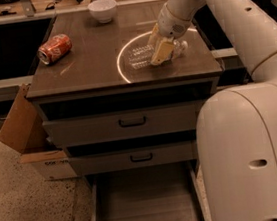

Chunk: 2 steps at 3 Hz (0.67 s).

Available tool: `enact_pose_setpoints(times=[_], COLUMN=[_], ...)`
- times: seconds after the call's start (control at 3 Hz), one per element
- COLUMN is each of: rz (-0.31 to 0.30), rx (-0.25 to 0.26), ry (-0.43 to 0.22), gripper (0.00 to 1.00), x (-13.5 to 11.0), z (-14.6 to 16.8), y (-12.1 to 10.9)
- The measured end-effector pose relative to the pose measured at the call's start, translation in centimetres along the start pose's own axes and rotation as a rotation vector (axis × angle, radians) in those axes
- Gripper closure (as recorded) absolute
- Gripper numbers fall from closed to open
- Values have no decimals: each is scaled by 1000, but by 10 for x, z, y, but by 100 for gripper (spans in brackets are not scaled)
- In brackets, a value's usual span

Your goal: Place water bottle into bottom drawer

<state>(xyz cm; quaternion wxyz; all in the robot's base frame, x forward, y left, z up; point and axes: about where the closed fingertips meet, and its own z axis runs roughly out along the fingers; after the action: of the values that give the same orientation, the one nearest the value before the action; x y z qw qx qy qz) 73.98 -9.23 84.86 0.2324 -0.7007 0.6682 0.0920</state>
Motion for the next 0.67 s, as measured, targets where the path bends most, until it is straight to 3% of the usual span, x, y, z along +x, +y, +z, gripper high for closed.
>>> enact_pose_setpoints(times=[0.33,0.67], rz=[2,-21], rx=[0,23], ry=[-8,-9], gripper=[87,100], x=[0,0], z=[0,-20], y=[1,11])
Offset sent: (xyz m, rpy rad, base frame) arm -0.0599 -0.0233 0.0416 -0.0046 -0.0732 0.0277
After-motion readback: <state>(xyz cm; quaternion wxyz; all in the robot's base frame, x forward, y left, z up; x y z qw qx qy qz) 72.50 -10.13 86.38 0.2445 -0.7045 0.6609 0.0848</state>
